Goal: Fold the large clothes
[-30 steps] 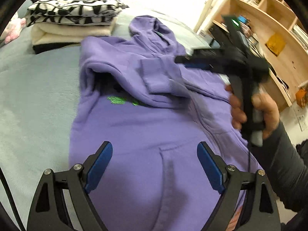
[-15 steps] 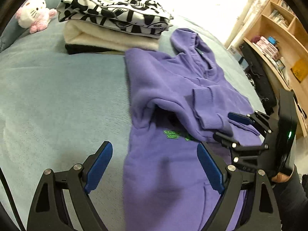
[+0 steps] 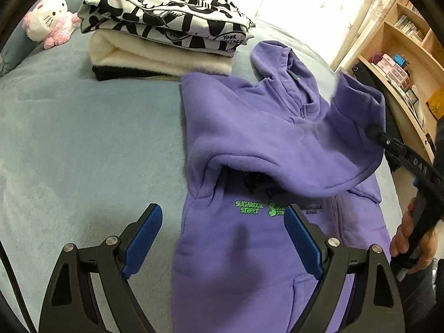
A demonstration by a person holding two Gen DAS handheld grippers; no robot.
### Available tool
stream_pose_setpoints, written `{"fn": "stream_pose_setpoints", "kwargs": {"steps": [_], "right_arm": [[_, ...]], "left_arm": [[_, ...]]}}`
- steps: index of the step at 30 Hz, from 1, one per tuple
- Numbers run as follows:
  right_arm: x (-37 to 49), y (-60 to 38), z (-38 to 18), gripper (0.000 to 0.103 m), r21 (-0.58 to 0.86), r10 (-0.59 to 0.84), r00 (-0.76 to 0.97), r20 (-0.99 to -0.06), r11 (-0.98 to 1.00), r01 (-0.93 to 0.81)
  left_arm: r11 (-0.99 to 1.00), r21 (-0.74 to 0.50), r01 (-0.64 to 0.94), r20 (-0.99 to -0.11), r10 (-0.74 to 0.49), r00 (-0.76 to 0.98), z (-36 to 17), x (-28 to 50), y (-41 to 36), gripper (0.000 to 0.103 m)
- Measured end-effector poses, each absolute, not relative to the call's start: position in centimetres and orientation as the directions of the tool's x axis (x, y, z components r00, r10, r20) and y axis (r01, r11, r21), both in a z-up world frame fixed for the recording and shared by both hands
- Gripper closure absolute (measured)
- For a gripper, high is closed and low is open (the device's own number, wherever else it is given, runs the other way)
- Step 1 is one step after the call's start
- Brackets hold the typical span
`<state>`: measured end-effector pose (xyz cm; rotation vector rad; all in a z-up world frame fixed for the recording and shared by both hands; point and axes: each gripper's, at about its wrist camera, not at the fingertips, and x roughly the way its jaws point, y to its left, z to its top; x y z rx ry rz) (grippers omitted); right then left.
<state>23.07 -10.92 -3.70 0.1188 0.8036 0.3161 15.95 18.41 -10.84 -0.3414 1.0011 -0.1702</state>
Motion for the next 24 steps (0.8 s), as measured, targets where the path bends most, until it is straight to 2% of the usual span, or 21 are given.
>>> {"fn": "stream_pose_setpoints", "kwargs": {"steps": [5,8,10,12,13,18,22,24], "right_arm": [[24.5,-19.5,-11.5,0.076,0.402,0.331,0.433,-0.838,0.912,0.082],[23.7,-22.5,-12.9,0.066,0.496,0.41,0.416,-0.812,0.86,0.12],[23.7,-23.4,-12.3,0.061,0.488,0.395,0.438,-0.808,0.865,0.119],[24.2,-23.9,-11.7,0.051,0.505,0.41,0.456,-0.79,0.857,0.103],[24.4,-24.1,-11.4,0.051,0.516,0.421,0.461,-0.781,0.851,0.097],[27.8,-24.5,-12.6,0.051,0.529,0.449,0.419,-0.789,0.844,0.092],[29.0,-23.0,-13.5,0.052,0.552,0.502,0.384,-0.775,0.833,0.026],[28.8,-21.4,-12.5,0.086,0.493,0.475,0.403,-0.782,0.868,-0.064]], "left_arm": [[0.934,-0.357,0.004,-0.794,-0.306,0.526,-10.7,16.5,17.7,0.015],[0.93,-0.367,0.019,-0.791,-0.323,0.519,-10.6,17.0,17.5,0.015],[0.926,-0.377,0.024,-0.79,-0.335,0.513,-10.5,17.7,17.6,0.015],[0.916,-0.401,0.028,-0.781,-0.358,0.512,-10.3,18.8,18.0,0.015],[0.909,-0.415,0.032,-0.775,-0.372,0.511,-10.3,19.6,18.2,0.015],[0.903,-0.43,-0.009,-0.786,-0.369,0.496,-11.6,23.7,19.9,0.015],[0.897,-0.441,-0.037,-0.81,-0.38,0.447,-13.5,26.1,20.7,0.015],[0.901,-0.432,-0.027,-0.817,-0.379,0.434,-14.1,27.0,20.4,0.015]]}}
